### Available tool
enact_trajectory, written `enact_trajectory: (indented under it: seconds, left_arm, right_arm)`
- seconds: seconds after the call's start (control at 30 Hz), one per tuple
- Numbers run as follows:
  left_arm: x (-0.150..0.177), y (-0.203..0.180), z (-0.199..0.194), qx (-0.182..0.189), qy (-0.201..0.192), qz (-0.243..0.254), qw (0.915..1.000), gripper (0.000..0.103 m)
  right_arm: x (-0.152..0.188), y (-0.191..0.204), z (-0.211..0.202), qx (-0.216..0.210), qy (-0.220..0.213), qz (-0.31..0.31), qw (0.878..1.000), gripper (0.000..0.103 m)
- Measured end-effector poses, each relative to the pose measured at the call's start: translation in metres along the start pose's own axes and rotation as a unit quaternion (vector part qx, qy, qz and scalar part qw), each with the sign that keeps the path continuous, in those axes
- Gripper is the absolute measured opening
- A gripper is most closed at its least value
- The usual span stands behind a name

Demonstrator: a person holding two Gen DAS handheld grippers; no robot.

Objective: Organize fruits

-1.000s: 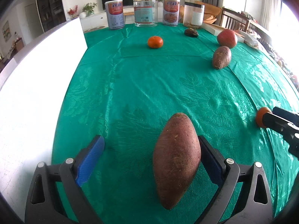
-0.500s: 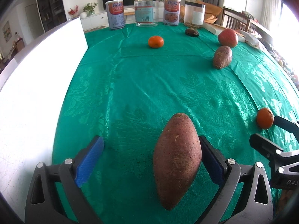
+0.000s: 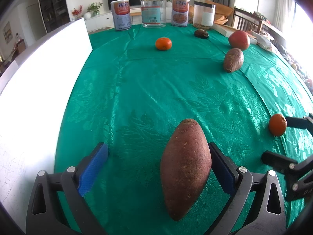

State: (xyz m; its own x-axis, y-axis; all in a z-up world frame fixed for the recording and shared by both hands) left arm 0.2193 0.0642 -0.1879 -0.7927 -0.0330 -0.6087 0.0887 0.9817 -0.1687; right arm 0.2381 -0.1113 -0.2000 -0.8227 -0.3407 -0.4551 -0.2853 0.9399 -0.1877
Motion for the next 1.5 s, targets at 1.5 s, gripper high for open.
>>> enact_trajectory:
  seconds: [1.5]
  left_arm:
    - [0.000, 0.000, 0.000, 0.000, 0.000, 0.000, 1.0000, 0.101]
  right_arm:
    - [-0.004, -0.022, 0.008, -0.008, -0.073, 0.003, 0.997, 0.103]
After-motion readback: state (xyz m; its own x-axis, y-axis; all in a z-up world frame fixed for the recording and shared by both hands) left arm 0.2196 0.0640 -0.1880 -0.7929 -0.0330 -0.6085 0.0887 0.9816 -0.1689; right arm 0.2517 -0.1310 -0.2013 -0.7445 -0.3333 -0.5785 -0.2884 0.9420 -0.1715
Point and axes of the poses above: each gripper's, at about its wrist camera, not at the fingertips, and z roughly the way its jaws point, y to its left, x to its underside, the point moved 6 cm from there along z, roughly the way its jaws point, and after that the axes turned 14 degrees about x, right-handed, at the moved point
